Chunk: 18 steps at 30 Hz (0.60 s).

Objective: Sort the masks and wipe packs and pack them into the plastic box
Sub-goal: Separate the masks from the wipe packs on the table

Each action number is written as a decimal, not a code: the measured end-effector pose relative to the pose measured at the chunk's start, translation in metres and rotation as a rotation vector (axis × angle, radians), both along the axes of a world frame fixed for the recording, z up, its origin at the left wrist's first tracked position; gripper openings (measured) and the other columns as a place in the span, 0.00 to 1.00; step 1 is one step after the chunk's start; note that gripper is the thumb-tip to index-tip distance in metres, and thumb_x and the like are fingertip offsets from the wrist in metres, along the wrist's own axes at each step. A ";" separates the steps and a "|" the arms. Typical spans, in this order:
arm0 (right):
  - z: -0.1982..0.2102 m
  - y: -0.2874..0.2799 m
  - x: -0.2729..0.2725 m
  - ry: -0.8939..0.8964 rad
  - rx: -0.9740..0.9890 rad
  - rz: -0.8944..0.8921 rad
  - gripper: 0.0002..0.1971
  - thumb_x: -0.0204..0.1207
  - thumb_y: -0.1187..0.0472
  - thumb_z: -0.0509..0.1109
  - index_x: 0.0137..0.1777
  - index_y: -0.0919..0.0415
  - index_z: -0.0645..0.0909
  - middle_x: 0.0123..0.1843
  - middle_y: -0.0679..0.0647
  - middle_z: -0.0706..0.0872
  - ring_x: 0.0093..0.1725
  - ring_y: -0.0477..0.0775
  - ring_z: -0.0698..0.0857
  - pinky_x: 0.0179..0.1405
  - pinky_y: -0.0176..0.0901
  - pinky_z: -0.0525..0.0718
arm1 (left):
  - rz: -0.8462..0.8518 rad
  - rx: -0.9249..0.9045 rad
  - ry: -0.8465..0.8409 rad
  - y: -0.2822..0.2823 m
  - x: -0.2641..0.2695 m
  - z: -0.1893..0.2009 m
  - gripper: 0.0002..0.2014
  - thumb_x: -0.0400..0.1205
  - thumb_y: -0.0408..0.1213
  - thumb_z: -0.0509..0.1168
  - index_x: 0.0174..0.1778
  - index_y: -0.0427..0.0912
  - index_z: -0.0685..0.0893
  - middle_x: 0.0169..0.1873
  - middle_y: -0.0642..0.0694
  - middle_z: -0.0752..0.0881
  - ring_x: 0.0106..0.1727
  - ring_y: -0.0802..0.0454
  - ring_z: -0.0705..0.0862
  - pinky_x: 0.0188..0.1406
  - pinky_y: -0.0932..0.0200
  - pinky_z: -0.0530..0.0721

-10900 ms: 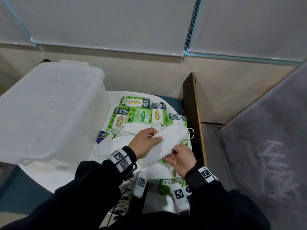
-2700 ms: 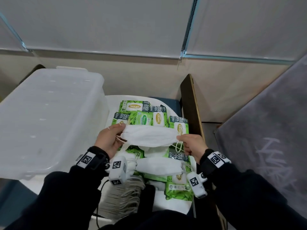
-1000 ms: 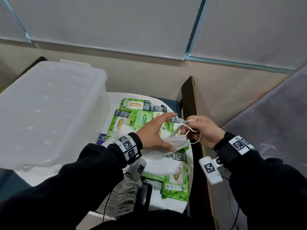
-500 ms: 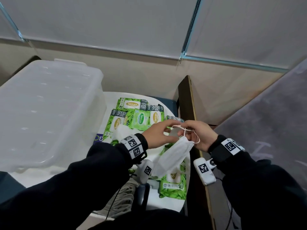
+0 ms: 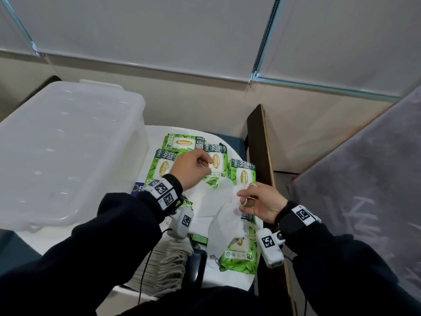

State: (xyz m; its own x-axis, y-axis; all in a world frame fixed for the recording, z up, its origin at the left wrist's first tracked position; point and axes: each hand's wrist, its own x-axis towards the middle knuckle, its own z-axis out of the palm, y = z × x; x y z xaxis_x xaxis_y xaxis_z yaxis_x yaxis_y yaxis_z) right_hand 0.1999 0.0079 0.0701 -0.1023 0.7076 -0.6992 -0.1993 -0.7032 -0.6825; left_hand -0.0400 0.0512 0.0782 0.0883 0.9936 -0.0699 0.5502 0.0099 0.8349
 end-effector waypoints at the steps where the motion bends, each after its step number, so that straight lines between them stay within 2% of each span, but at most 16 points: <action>1: -0.002 0.000 -0.002 0.006 -0.016 0.005 0.15 0.79 0.77 0.68 0.38 0.59 0.73 0.38 0.61 0.85 0.29 0.53 0.80 0.28 0.46 0.86 | -0.072 -0.046 0.020 -0.002 0.001 -0.008 0.13 0.75 0.31 0.75 0.53 0.51 0.88 0.46 0.54 0.89 0.46 0.54 0.88 0.51 0.58 0.86; 3: -0.002 0.004 -0.004 0.007 -0.002 0.025 0.15 0.79 0.74 0.63 0.37 0.56 0.70 0.33 0.58 0.80 0.26 0.51 0.70 0.25 0.41 0.71 | -0.186 -0.100 0.061 -0.003 0.003 -0.021 0.24 0.76 0.31 0.76 0.67 0.54 0.84 0.58 0.52 0.87 0.57 0.51 0.87 0.61 0.53 0.86; 5: 0.003 0.007 -0.004 -0.009 0.044 0.091 0.15 0.77 0.73 0.60 0.36 0.52 0.66 0.32 0.56 0.74 0.27 0.51 0.60 0.29 0.43 0.57 | -0.307 -0.132 0.125 -0.003 0.008 -0.030 0.35 0.76 0.32 0.76 0.79 0.56 0.76 0.70 0.50 0.82 0.69 0.51 0.82 0.69 0.54 0.81; 7: 0.010 0.010 -0.003 -0.003 0.082 0.190 0.14 0.74 0.71 0.60 0.36 0.51 0.63 0.31 0.55 0.68 0.28 0.51 0.55 0.26 0.42 0.55 | -0.395 -0.171 0.191 -0.001 0.016 -0.038 0.43 0.75 0.35 0.80 0.85 0.55 0.68 0.79 0.49 0.76 0.77 0.50 0.76 0.75 0.53 0.76; 8: 0.014 0.011 -0.002 -0.008 0.098 0.236 0.14 0.72 0.70 0.61 0.36 0.51 0.62 0.30 0.54 0.65 0.28 0.50 0.54 0.23 0.40 0.56 | -0.425 -0.191 0.223 0.000 0.022 -0.042 0.47 0.73 0.38 0.82 0.87 0.55 0.66 0.81 0.51 0.74 0.78 0.51 0.74 0.77 0.52 0.75; 9: 0.018 0.012 -0.002 -0.020 0.108 0.269 0.14 0.70 0.70 0.62 0.36 0.50 0.62 0.29 0.53 0.63 0.26 0.50 0.53 0.21 0.38 0.57 | -0.452 -0.207 0.253 0.001 0.027 -0.044 0.48 0.72 0.40 0.84 0.86 0.54 0.67 0.79 0.51 0.76 0.76 0.51 0.76 0.75 0.52 0.76; 10: 0.021 0.013 -0.001 -0.059 0.120 0.295 0.15 0.71 0.70 0.64 0.37 0.51 0.64 0.28 0.52 0.61 0.25 0.49 0.54 0.20 0.36 0.58 | -0.466 -0.216 0.267 0.003 0.031 -0.046 0.44 0.71 0.41 0.84 0.83 0.53 0.73 0.71 0.51 0.81 0.70 0.50 0.80 0.69 0.54 0.79; 12: 0.026 0.014 0.001 -0.208 0.148 0.315 0.13 0.77 0.72 0.70 0.45 0.54 0.72 0.27 0.51 0.64 0.22 0.47 0.58 0.18 0.35 0.60 | -0.406 -0.190 0.248 0.009 0.033 -0.047 0.22 0.73 0.37 0.82 0.63 0.49 0.89 0.50 0.52 0.89 0.54 0.49 0.86 0.50 0.59 0.82; 13: 0.024 0.014 0.005 -0.302 0.155 0.329 0.16 0.75 0.69 0.77 0.55 0.54 0.75 0.28 0.54 0.71 0.23 0.47 0.62 0.18 0.36 0.61 | -0.345 -0.173 0.218 0.012 0.031 -0.047 0.12 0.74 0.35 0.80 0.52 0.47 0.92 0.43 0.53 0.89 0.48 0.50 0.87 0.44 0.61 0.81; 14: 0.020 0.015 0.012 -0.404 0.162 0.363 0.28 0.67 0.64 0.85 0.62 0.51 0.75 0.33 0.58 0.78 0.25 0.49 0.67 0.19 0.38 0.63 | -0.289 -0.160 0.179 0.014 0.028 -0.048 0.06 0.75 0.34 0.79 0.45 0.47 0.92 0.41 0.53 0.90 0.45 0.52 0.87 0.44 0.61 0.81; 15: 0.016 0.016 0.018 -0.509 0.171 0.418 0.39 0.57 0.57 0.90 0.66 0.49 0.74 0.42 0.62 0.84 0.28 0.52 0.72 0.19 0.39 0.66 | -0.256 -0.151 0.148 0.014 0.025 -0.047 0.05 0.75 0.33 0.78 0.44 0.47 0.92 0.42 0.52 0.91 0.44 0.54 0.87 0.46 0.61 0.81; 16: 0.013 0.018 0.023 -0.621 0.176 0.499 0.46 0.48 0.53 0.92 0.67 0.48 0.73 0.50 0.65 0.88 0.32 0.56 0.77 0.20 0.41 0.70 | -0.252 -0.154 0.137 0.014 0.022 -0.049 0.07 0.75 0.33 0.78 0.45 0.48 0.91 0.44 0.51 0.91 0.43 0.55 0.87 0.47 0.59 0.81; 17: 0.010 0.019 0.027 -0.724 0.177 0.589 0.48 0.46 0.51 0.93 0.68 0.50 0.74 0.54 0.64 0.88 0.35 0.58 0.80 0.22 0.43 0.74 | -0.275 -0.173 0.152 0.011 0.019 -0.050 0.11 0.75 0.35 0.80 0.51 0.50 0.90 0.47 0.50 0.90 0.44 0.55 0.86 0.48 0.58 0.82; 18: 0.006 0.020 0.029 -0.802 0.168 0.665 0.46 0.49 0.52 0.94 0.68 0.52 0.77 0.53 0.61 0.87 0.36 0.58 0.83 0.25 0.44 0.77 | -0.317 -0.209 0.198 0.007 0.018 -0.054 0.18 0.74 0.39 0.81 0.59 0.51 0.87 0.52 0.50 0.88 0.47 0.53 0.85 0.50 0.57 0.82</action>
State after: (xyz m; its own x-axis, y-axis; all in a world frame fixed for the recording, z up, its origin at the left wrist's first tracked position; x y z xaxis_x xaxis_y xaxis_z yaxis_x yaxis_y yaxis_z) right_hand 0.2293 0.0277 0.0765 -0.0563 0.7726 -0.6323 0.7443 -0.3897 -0.5424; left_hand -0.0221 0.0579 0.0240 0.3519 0.8822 -0.3128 0.7025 -0.0281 0.7111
